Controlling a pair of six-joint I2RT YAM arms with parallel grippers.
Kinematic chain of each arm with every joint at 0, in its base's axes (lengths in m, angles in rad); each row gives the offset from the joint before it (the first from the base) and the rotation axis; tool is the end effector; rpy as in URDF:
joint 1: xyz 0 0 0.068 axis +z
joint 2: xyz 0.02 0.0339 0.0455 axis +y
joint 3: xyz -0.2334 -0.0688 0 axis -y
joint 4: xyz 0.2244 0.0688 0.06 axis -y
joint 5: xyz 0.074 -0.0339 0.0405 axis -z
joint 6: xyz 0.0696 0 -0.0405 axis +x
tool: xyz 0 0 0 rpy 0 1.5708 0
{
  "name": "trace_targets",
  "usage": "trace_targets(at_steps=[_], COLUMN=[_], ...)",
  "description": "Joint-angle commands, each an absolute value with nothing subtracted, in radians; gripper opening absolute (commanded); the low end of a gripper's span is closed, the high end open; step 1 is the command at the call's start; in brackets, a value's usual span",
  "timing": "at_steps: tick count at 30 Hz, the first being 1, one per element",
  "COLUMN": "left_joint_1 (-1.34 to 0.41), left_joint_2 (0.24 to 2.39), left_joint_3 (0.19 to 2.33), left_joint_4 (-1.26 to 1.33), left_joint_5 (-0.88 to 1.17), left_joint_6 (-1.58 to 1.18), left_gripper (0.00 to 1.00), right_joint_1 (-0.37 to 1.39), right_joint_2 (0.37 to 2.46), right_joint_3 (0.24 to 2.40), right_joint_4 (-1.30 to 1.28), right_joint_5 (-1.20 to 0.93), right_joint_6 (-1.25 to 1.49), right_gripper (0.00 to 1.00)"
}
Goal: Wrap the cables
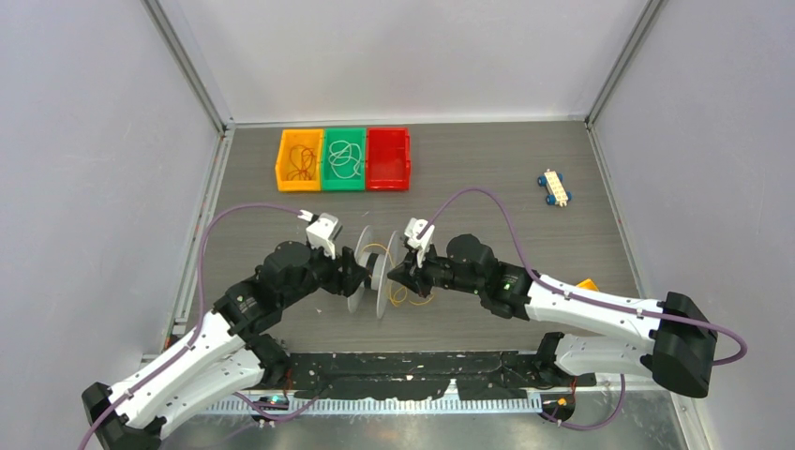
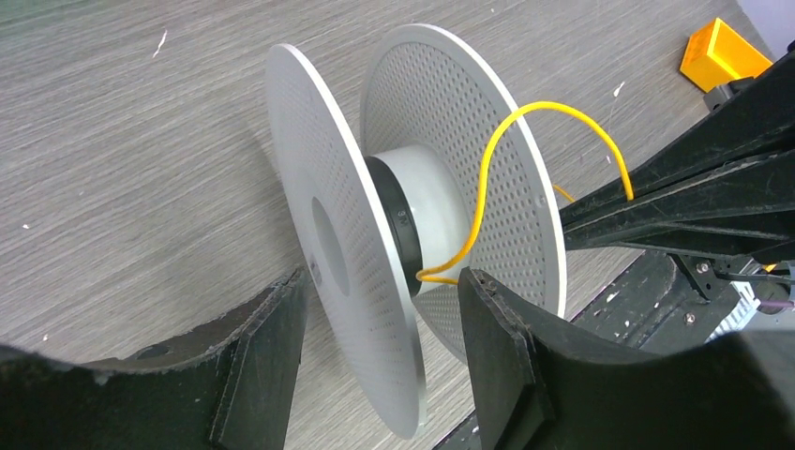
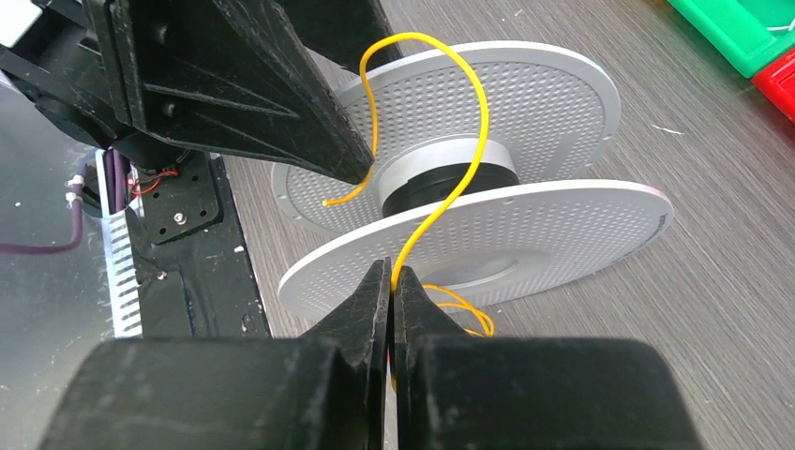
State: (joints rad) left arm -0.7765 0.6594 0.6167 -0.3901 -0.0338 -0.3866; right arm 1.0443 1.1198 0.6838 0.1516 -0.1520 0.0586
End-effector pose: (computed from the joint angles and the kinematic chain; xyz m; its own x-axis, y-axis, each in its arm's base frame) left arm 0.1391 -0.1333 0.2466 -0.5329 -0.0047 -0.8461 0.5156 0.7911 -0.3291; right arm 0.1336 0.2509 0.2431 -0.1951 -0.2204 -0.9557 -0.9178 0.3846 0.0986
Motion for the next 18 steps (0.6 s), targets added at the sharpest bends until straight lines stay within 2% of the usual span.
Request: trace_targets(at_steps=[1,8,18], left_joint_1=[-0.773,-0.772,-0.773], left_joint_2=[0.639,0.603,0.64], left_joint_3=[0.595,0.565,0.57], left_joint_4=[-0.284,-0.251,-0.253], left_joint_5=[-0.056,-0.086,-0.123], left_joint_6=[-0.409,-0.429,-0.431], left_gripper=[0.61,0.64,0.57], right_joint_1=[1.046,1.046,1.046], right_joint_2=[1.126,1.114,1.133], right_joint_3=[0.678,0.647,0.643], right_joint_4=[0.221,0.224,0.24], right_joint_5=[-0.172,-0.14,-0.152], right_joint_6=[0.09,0.118,0.14], right_gripper=[0.05,0.05,0.05])
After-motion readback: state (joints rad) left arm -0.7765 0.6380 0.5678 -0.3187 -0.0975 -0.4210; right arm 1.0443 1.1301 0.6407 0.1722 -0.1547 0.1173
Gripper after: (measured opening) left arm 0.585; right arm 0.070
